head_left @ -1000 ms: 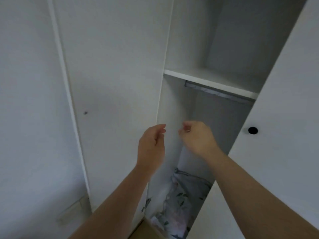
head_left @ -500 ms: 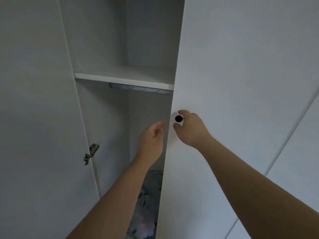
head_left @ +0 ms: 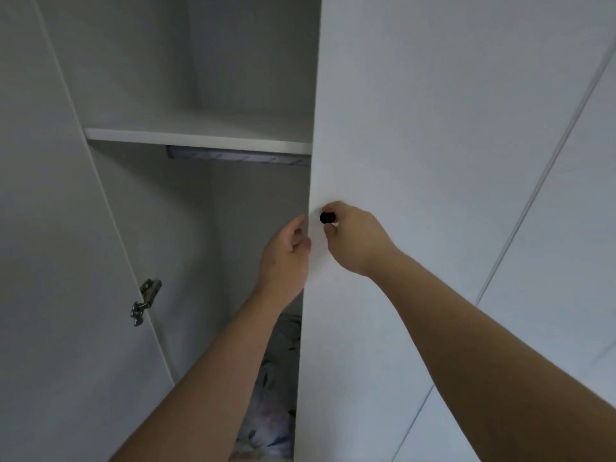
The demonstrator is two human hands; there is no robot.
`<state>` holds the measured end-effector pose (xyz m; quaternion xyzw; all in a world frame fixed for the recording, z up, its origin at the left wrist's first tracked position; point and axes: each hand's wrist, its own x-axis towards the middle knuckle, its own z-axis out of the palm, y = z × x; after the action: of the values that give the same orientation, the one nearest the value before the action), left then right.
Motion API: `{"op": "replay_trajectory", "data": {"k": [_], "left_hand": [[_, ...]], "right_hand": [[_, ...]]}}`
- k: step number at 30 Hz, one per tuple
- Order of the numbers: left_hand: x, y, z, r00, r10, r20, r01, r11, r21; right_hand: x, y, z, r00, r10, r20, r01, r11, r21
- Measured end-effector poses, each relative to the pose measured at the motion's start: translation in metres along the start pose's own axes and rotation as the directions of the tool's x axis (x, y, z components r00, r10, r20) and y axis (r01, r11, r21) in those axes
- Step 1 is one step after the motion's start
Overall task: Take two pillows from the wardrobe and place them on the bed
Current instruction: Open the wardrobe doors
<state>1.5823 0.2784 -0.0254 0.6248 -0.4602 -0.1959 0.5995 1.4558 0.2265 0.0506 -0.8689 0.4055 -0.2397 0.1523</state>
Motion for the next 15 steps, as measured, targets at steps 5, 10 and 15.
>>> {"op": "replay_trajectory", "data": {"k": [5,10,15], "left_hand": [[-0.006,0.017,0.005,0.996,0.062,0.071,-0.044,0.972,-0.232],[-0.006,0.028,-0.001,0.999,-0.034,0.030,0.044,0.886,-0.461],[-0.017,0.030,-0.004,0.992,-0.038,0.120,0.086,0.903,-0.422]], "right_hand": [[-0.022,0.001,-0.003,0.999,-0.002,-0.054,0.004,0.999,0.050],[-0.046,0.001,-0.007,0.997,0.016,-0.069,-0.008,0.994,0.112],[-0.065,-0.001,-0.014,0.990,0.046,-0.133,-0.027,0.989,0.144]]}}
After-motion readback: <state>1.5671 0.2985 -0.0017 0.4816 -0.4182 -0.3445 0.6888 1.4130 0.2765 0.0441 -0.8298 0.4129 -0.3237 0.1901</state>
